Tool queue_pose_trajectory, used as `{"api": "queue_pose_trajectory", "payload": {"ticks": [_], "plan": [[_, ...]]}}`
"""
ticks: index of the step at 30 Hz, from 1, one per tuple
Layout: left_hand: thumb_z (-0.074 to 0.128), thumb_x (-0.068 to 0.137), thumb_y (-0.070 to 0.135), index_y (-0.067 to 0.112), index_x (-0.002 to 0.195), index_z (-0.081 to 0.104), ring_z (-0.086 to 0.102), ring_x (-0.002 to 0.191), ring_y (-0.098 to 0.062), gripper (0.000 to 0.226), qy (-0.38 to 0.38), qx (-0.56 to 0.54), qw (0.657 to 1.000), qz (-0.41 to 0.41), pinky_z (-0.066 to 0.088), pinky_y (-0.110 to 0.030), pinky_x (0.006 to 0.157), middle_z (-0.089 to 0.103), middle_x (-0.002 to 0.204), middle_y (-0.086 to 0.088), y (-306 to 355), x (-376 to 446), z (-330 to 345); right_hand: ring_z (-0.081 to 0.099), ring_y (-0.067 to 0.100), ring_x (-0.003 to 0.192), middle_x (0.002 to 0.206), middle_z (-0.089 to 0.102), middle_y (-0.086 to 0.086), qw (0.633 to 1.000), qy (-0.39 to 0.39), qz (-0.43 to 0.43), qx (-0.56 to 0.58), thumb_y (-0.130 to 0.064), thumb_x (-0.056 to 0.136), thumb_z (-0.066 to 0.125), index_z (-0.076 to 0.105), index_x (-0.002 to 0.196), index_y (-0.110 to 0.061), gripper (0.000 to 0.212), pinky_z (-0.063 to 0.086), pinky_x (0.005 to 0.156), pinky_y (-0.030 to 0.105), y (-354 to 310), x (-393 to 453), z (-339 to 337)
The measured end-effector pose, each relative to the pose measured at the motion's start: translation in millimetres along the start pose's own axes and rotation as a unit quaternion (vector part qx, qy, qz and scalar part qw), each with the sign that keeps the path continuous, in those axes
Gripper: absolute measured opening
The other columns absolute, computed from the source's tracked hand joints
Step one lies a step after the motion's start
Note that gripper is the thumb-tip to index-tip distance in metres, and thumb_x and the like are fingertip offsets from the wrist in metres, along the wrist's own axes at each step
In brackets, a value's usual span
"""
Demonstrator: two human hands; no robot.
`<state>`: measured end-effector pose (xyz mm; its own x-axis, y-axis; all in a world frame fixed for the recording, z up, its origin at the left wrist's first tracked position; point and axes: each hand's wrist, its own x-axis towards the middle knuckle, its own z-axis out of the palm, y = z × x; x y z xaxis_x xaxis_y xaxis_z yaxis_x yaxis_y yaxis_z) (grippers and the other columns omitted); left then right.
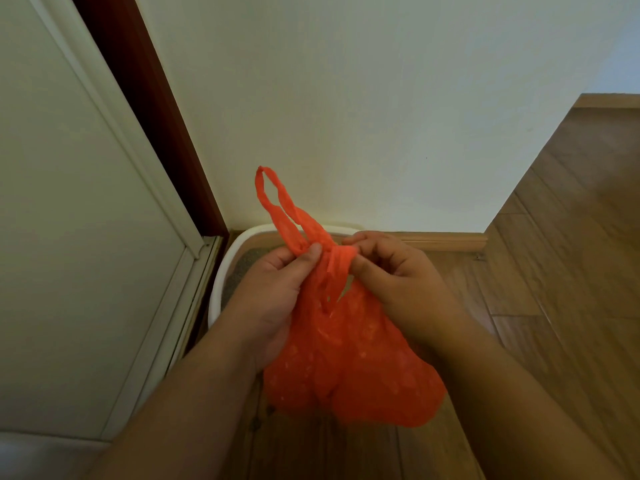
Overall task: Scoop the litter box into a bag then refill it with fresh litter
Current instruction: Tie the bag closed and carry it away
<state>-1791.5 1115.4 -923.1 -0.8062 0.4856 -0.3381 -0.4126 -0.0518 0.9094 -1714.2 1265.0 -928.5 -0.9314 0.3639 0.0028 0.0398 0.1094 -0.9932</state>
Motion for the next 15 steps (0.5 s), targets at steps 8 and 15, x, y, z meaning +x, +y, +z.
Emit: {"api": "queue_pose_trajectory", "payload": {"ticks": [8,15], "plan": [[0.05,0.104,0.032,0.011,0.102,0.072,0.074,0.104,-0.027,0.031,-0.014,-0.071,0.997,0.018,0.058,-0.043,0.09,0.077,0.109,-0.013,2,-8,15,0.073,0.03,0.092,0.098,0.075,0.019,0.933,-0.012,0.146,0.329,-0.028,0.1,0.059,0.073,0.111,0.001,0.034,0.059,0.087,0.043,-16,-2,8],[0.046,0.106,0.036,0.004,0.108,0.067,0.074,0.102,-0.026,0.038,-0.001,-0.058,0.998,0.019,0.059,-0.043,0.09,0.077,0.108,-0.014,5,-8,14,0.074,0.024,0.097,0.102,0.077,0.014,0.927,0.001,0.111,0.359,-0.027,0.105,0.049,0.066,0.111,-0.001,0.032,0.059,0.082,0.033,-22,-4,12]]}}
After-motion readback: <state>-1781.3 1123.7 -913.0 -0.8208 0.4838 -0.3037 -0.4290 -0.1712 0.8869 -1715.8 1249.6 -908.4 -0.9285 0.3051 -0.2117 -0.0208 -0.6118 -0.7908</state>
